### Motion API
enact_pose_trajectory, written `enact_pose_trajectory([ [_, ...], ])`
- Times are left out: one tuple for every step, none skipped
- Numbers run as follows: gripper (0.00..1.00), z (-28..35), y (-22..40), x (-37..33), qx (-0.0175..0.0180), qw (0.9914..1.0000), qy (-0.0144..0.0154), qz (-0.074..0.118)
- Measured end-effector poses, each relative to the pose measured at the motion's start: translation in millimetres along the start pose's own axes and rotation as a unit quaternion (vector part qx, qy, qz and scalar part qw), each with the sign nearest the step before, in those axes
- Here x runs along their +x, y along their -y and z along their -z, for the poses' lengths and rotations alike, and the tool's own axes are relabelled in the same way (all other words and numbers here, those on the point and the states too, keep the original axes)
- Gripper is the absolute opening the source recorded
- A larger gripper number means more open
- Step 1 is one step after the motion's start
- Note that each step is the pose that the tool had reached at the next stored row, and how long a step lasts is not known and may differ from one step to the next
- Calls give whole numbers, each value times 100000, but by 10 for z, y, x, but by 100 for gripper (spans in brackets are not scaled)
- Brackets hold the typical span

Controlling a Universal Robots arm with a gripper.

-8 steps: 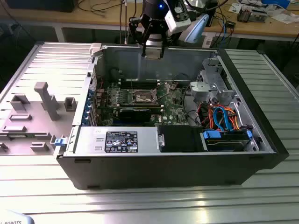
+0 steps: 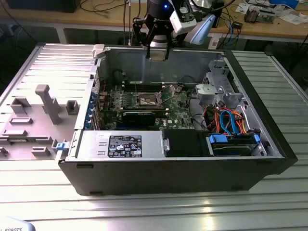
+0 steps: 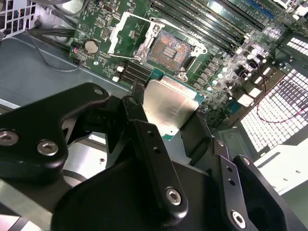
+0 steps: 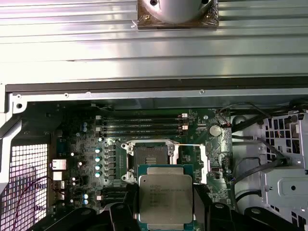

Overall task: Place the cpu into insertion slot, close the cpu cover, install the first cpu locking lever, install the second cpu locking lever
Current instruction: 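Place the cpu into insertion slot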

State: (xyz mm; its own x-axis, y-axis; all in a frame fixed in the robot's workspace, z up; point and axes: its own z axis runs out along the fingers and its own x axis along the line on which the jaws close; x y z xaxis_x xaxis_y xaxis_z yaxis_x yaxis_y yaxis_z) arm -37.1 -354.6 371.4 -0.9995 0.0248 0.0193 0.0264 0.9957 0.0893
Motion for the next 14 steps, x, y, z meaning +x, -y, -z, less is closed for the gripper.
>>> enact_pose_trajectory([
  [54, 0, 0, 0, -2, 100000, 1, -1],
  [54, 0, 0, 0, -2, 100000, 1, 1],
  [54, 0, 0, 0, -4, 100000, 0, 0],
  [54, 0, 0, 0, -1, 100000, 0, -10],
  [54, 0, 0, 0, -2, 100000, 1, -51],
  [54, 0, 0, 0, -7, 100000, 20, -222],
  [54, -1, 0, -1, -14, 99998, 61, -623],
  [54, 0, 0, 0, -19, 99993, 102, -1155],
  [54, -1, 0, 0, -29, 99985, 156, -1738],
  [54, -2, 0, 0, -46, 99969, 222, -2483],
  [54, -2, 0, 0, -57, 99950, 282, -3145],
  [54, -4, 0, 0, -79, 99906, 386, -4315],
  [54, -5, 0, 0, -87, 99874, 445, -5001],
  [54, -5, 1, 0, -98, 99840, 503, -5639],
])
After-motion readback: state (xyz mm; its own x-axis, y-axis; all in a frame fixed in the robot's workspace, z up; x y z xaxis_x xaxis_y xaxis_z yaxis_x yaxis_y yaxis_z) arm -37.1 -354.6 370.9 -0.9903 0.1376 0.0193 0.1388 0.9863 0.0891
